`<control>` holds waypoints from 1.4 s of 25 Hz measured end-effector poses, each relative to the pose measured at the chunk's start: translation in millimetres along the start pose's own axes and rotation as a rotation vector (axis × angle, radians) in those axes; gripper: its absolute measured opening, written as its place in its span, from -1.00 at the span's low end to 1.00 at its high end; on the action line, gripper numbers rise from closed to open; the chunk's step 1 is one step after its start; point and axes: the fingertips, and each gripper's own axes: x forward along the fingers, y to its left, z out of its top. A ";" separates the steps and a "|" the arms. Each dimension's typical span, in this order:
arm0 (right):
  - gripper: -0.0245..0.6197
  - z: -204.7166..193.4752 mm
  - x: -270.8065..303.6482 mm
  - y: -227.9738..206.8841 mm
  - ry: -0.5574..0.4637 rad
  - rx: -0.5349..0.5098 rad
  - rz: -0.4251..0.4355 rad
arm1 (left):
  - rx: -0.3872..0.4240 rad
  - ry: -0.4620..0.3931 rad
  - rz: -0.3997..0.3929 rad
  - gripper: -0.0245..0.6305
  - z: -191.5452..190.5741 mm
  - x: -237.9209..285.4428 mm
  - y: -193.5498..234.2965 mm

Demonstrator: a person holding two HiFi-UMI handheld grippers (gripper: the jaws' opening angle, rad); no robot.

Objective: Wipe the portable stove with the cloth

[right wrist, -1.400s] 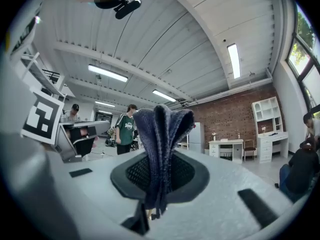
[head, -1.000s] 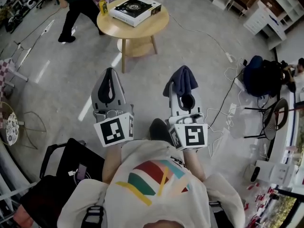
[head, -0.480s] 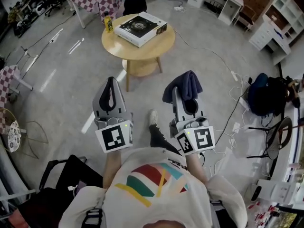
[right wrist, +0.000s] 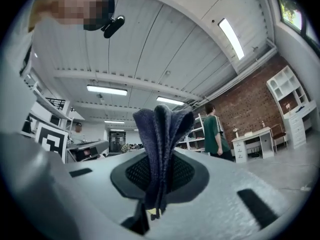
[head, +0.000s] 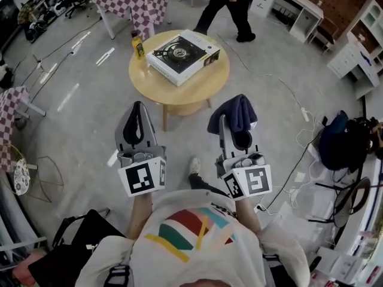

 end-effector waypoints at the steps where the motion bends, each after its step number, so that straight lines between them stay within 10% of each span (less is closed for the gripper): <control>1: -0.83 -1.0 14.6 -8.7 0.007 -0.006 0.006 | 0.005 -0.003 0.005 -0.91 -1.1 15.5 -1.6; 17: -0.83 -50.4 179.5 -105.3 0.136 0.010 0.076 | 0.001 0.062 0.089 -0.91 -43.5 183.7 0.0; 35: -0.83 -73.3 279.2 -116.1 0.169 -0.027 0.038 | -0.018 0.030 0.042 -0.91 -85.9 282.6 30.4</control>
